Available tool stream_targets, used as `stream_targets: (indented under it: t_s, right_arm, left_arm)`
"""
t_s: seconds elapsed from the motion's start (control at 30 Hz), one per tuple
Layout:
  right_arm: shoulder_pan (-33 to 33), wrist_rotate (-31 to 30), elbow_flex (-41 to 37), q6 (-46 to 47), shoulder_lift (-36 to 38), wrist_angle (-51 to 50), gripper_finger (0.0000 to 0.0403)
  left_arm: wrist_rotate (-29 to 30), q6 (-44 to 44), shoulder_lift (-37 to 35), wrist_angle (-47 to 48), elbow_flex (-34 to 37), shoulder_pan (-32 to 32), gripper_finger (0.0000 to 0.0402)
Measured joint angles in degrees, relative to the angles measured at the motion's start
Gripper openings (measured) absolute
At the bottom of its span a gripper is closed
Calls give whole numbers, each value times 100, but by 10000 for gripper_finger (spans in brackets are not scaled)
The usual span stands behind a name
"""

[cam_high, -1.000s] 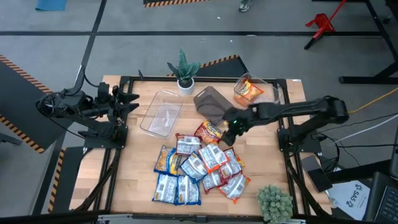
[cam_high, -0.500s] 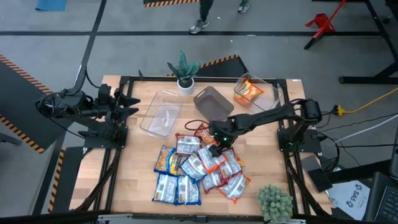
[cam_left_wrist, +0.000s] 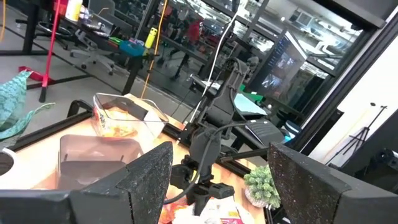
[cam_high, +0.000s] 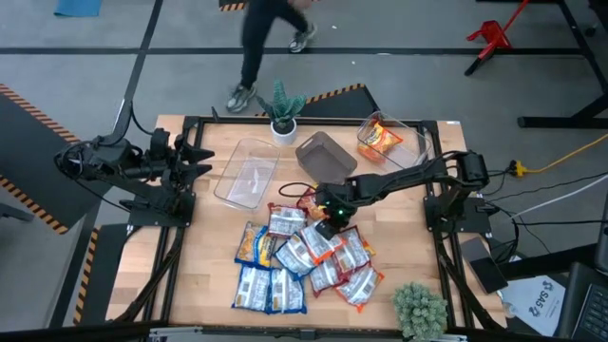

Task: Sort Maruchan noodles
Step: Put the orange noodle pack into the right transparent bin

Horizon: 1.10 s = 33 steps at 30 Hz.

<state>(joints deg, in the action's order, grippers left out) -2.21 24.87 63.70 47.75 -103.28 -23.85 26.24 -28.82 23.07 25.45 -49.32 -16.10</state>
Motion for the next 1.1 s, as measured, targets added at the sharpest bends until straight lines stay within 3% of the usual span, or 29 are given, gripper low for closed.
stream_targets:
  t_s: [0.07,0.3,0.57,0.7,0.93,1.1]
  right_arm:
    - [-2,27,1,-1,4,-22,13]
    - [4,-329,-4,181,379,-268,3]
    - [219,-1041,-2,466,1495,-1062,1]
    - [363,-1757,-4,700,2225,-1731,1]
    - [950,-3818,2,1643,3542,-3166,0]
    - [1572,-4994,2,2282,4031,-4118,0]
  left_arm:
    - [4,0,0,0,0,0,258]
    - [6,-2,0,2,0,0,258]
    - [9,42,2,2,0,0,258]
    - [9,47,2,10,0,0,258]
    - [22,64,0,17,0,0,258]
    - [64,94,2,24,0,0,258]
